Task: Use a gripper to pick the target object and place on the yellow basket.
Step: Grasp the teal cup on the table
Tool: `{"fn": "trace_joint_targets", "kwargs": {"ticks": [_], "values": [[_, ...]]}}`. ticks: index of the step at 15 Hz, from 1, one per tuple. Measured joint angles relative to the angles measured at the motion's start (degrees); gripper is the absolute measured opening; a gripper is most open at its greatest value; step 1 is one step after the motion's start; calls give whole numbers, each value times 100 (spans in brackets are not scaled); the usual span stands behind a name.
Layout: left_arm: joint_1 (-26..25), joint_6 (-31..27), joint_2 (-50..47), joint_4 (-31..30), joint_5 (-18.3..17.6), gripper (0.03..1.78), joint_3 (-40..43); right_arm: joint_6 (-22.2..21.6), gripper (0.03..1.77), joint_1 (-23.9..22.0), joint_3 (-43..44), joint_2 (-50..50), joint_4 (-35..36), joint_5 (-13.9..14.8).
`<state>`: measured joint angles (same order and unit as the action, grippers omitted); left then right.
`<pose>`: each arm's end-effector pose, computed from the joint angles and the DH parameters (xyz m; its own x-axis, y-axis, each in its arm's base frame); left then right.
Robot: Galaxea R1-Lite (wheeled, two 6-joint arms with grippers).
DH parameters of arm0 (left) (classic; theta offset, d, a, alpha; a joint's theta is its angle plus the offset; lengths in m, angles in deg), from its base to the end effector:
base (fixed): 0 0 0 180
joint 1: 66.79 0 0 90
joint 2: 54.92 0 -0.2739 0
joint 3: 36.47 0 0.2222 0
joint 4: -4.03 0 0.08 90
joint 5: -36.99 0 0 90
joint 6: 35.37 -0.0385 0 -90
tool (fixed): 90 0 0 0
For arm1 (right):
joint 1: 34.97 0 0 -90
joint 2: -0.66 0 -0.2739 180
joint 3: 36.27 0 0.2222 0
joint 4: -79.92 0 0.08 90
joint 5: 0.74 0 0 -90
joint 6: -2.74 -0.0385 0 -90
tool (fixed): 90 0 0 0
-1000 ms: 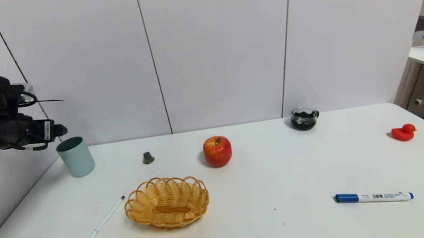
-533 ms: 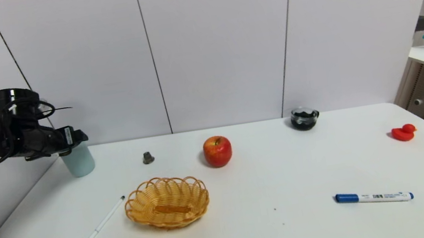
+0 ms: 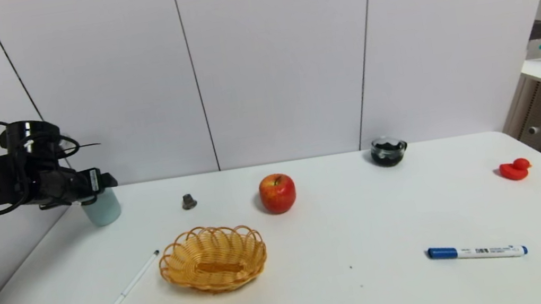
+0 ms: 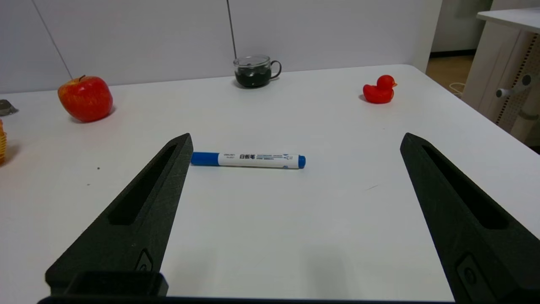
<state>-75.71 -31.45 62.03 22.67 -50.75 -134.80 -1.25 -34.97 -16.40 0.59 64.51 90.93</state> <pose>0.4236 0.0680 0.1015 0.7795 0.1623 -0.6050 -0.2264 0.9736 -0.0306 0.0531 -0.0011 0.0848 0.9965 -0.0291 0.0789 0.0235 0.9972 0.0717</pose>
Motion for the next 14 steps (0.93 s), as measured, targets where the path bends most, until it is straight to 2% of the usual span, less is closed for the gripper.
{"fn": "trace_joint_targets", "kwargs": {"ticks": [3, 6, 14], "values": [[0, -83, 149, -102, 9, 169, -57, 2, 170, 0, 0, 0, 0, 0], [-2, -364, 318, -461, 9, 169, -77, 2, 170, 0, 0, 0, -2, -2], [6, -449, 524, -535, 22, 169, -80, 0, 170, 0, 0, 0, -2, 0]]}}
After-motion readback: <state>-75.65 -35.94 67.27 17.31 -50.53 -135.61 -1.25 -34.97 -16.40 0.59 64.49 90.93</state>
